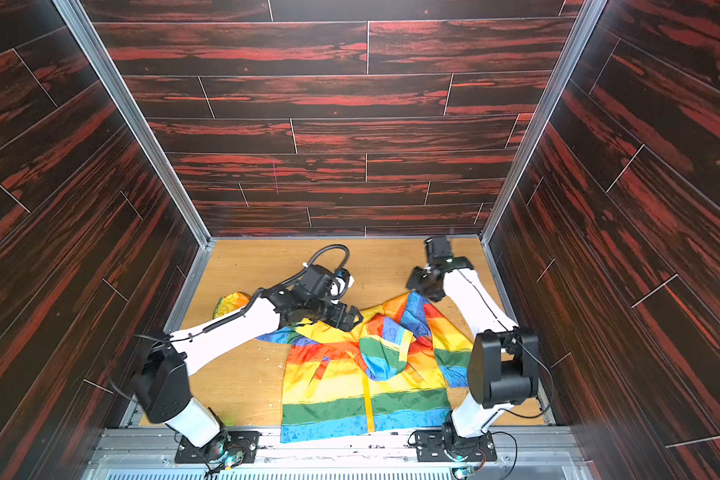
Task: Unzip the jacket
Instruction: Flatten out the jacket at the center of the board.
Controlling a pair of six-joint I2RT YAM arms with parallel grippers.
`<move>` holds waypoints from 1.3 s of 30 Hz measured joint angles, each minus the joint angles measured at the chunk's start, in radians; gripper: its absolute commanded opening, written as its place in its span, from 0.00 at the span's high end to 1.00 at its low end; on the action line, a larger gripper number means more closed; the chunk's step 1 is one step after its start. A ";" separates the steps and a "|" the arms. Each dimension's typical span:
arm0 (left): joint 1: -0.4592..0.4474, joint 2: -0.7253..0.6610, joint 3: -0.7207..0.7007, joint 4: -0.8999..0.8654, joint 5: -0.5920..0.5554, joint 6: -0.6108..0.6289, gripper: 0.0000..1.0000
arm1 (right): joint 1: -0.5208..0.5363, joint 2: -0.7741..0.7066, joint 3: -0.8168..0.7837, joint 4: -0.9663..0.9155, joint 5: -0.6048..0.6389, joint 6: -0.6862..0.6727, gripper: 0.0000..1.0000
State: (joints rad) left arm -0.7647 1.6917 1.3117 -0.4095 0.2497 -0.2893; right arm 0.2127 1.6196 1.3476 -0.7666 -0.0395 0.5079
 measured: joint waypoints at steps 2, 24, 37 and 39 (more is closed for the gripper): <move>-0.017 0.030 -0.005 0.006 0.024 -0.009 0.04 | 0.021 -0.025 -0.030 -0.018 -0.053 -0.029 0.40; -0.060 0.283 0.093 0.011 0.069 -0.071 1.00 | -0.003 -0.124 -0.117 -0.062 0.040 -0.002 0.47; -0.034 0.183 0.335 -0.241 -0.119 0.139 1.00 | -0.003 -0.131 -0.122 -0.041 0.090 0.015 0.50; -0.006 0.140 0.366 -0.242 -0.168 0.192 1.00 | -0.004 -0.131 -0.122 -0.035 0.089 0.015 0.50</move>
State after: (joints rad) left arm -0.7708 1.8317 1.6779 -0.6514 0.0814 -0.0975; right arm 0.2089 1.4883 1.2255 -0.8021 0.0498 0.5232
